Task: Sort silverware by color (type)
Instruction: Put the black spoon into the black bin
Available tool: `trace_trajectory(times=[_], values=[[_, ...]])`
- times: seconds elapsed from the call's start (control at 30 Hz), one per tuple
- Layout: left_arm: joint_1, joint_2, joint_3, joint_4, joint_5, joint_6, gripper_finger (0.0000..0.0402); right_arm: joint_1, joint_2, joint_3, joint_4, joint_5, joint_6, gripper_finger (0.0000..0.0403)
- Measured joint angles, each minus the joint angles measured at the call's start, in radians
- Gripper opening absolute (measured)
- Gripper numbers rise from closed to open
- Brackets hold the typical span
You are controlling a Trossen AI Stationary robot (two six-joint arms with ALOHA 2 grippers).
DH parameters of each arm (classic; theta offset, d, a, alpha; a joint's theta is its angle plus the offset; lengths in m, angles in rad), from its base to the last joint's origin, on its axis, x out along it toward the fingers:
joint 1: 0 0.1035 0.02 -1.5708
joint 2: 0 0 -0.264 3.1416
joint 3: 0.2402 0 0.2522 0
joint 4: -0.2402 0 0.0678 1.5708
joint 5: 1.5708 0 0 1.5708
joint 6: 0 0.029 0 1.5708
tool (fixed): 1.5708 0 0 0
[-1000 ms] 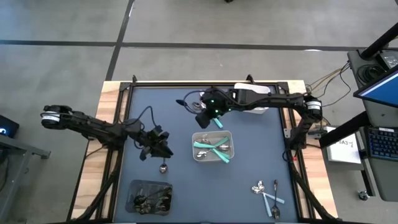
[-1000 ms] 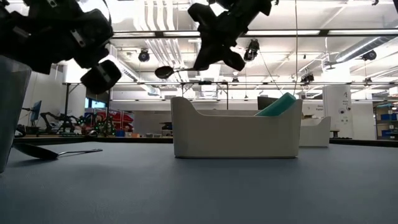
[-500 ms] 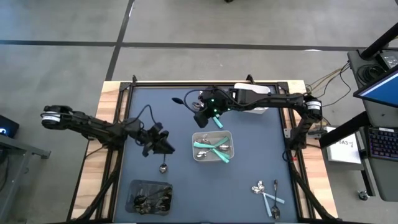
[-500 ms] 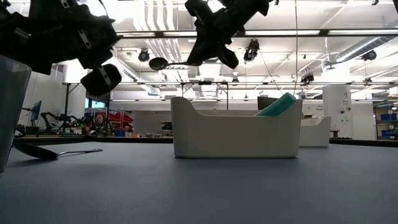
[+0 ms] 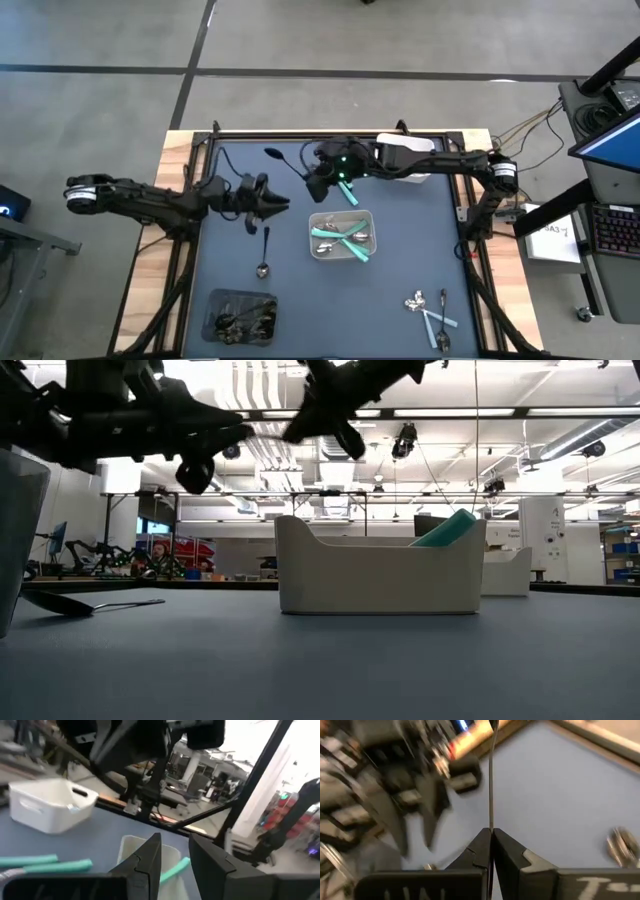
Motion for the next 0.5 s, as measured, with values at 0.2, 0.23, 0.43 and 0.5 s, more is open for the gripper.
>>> trace_trajectory(times=[0.2,0.23,0.43,0.5], values=[[0.078,-0.003,0.05,0.004,-0.02,0.196,0.0082,-0.001,0.0,0.002,0.171,0.005,-0.019,0.0009],[0.095,-0.005,0.061,0.003,-0.027,0.23,0.0082,-0.001,0.0,0.002,0.186,0.011,-0.025,0.0009],[0.201,-0.006,0.15,-0.013,-0.032,0.375,0.0082,-0.018,-0.001,0.02,0.196,0.044,-0.058,0.0009],[0.241,-0.006,0.188,-0.045,-0.045,0.37,0.0082,-0.029,-0.001,0.031,0.189,0.046,-0.076,0.0009]])
